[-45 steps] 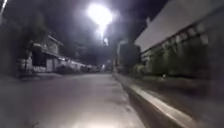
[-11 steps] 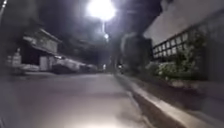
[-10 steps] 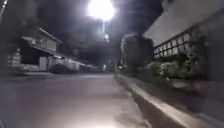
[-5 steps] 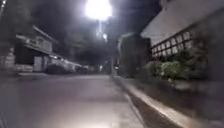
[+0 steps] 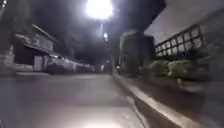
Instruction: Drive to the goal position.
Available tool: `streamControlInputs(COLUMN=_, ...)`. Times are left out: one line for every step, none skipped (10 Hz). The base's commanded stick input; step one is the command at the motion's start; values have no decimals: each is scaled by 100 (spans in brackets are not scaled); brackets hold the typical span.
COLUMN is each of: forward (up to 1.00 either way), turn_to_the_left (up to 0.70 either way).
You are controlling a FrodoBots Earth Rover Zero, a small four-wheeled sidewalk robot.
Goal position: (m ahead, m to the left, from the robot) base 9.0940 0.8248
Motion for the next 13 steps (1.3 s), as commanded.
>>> streamControlInputs(forward=49, turn_to_the_left=4)
streamControlInputs(forward=49, turn_to_the_left=4)
streamControlInputs(forward=49, turn_to_the_left=4)
streamControlInputs(forward=49, turn_to_the_left=4)
streamControlInputs(forward=49, turn_to_the_left=4)
streamControlInputs(forward=49, turn_to_the_left=4)
streamControlInputs(forward=49, turn_to_the_left=4)
streamControlInputs(forward=49, turn_to_the_left=4)
streamControlInputs(forward=49, turn_to_the_left=4)
streamControlInputs(forward=49, turn_to_the_left=4)
streamControlInputs(forward=49, turn_to_the_left=4)
streamControlInputs(forward=49, turn_to_the_left=4)
streamControlInputs(forward=49, turn_to_the_left=4)
